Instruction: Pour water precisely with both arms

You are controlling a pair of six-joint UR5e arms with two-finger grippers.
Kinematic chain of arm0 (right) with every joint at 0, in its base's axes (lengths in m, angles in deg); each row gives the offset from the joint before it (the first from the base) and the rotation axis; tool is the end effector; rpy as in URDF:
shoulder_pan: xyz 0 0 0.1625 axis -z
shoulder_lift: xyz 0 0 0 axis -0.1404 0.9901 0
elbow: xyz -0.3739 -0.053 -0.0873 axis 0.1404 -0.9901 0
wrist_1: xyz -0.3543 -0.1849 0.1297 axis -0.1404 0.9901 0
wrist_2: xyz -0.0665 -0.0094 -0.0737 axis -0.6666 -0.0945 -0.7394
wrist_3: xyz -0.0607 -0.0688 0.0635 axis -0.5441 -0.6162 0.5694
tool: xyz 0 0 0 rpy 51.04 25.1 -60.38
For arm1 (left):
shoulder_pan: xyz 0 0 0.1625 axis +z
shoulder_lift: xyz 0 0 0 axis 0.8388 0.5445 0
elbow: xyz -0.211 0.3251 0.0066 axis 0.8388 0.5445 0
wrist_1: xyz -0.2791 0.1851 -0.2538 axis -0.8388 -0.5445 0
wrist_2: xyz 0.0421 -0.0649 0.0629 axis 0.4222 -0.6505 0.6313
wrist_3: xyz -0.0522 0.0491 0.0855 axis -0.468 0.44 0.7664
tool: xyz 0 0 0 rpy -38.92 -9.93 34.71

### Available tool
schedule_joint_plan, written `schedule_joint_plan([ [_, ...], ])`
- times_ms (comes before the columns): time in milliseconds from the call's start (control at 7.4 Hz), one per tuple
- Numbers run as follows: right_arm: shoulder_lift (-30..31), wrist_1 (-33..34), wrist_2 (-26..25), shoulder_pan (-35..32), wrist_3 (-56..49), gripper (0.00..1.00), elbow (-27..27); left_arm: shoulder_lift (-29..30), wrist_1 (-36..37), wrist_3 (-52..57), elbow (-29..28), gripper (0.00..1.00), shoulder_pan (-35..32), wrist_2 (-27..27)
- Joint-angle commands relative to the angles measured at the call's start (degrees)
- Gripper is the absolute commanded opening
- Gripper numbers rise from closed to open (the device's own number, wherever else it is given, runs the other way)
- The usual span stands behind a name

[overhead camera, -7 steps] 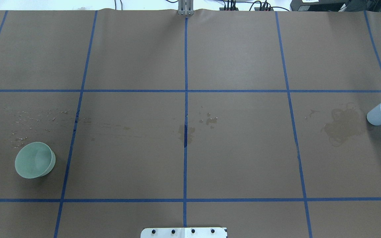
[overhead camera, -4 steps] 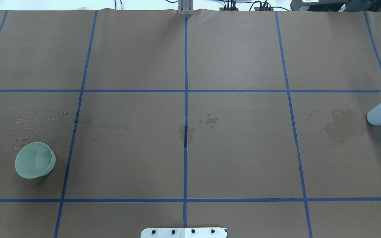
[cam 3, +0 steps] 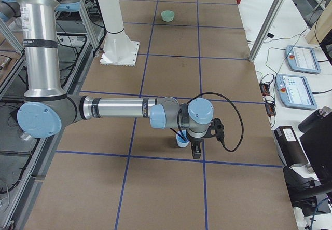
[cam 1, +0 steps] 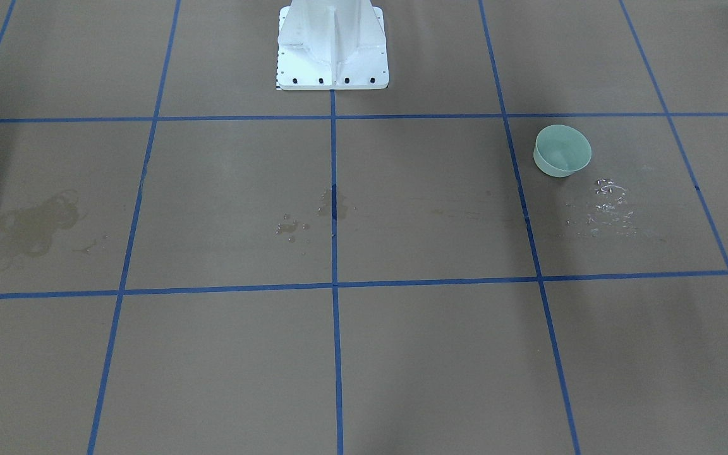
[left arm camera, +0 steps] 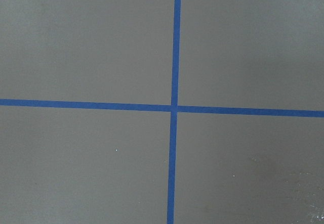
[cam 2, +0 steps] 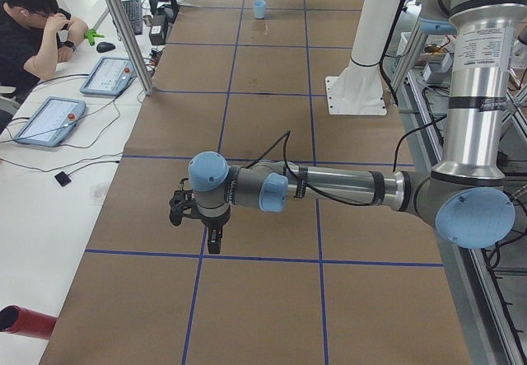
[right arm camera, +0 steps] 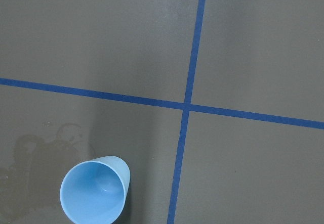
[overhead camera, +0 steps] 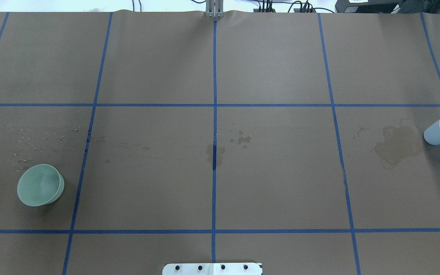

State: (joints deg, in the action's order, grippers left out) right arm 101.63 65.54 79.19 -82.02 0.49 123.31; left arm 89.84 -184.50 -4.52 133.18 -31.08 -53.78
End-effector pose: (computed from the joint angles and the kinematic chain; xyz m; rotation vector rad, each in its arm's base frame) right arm 0.0526 -0.5119 0.6008 0.0967 -0.8159 -0.1025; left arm -0.0373 -0.5149 0.5895 0.0603 0.7935 -0.0672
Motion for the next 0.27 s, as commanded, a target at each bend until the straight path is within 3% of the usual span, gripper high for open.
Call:
schedule_joint_plan([
  [0,0.15,-0.09,-0.09,0.00,-0.09,0.99,0.01,0.07,0.00,0.04,-0.18,1.00,0.03,-0.02],
  [135,0.15,-0.09,-0.09,0.00,0.00,0.99,0.01,0.07,0.00,0.04,-0.18,1.00,0.03,-0.02],
])
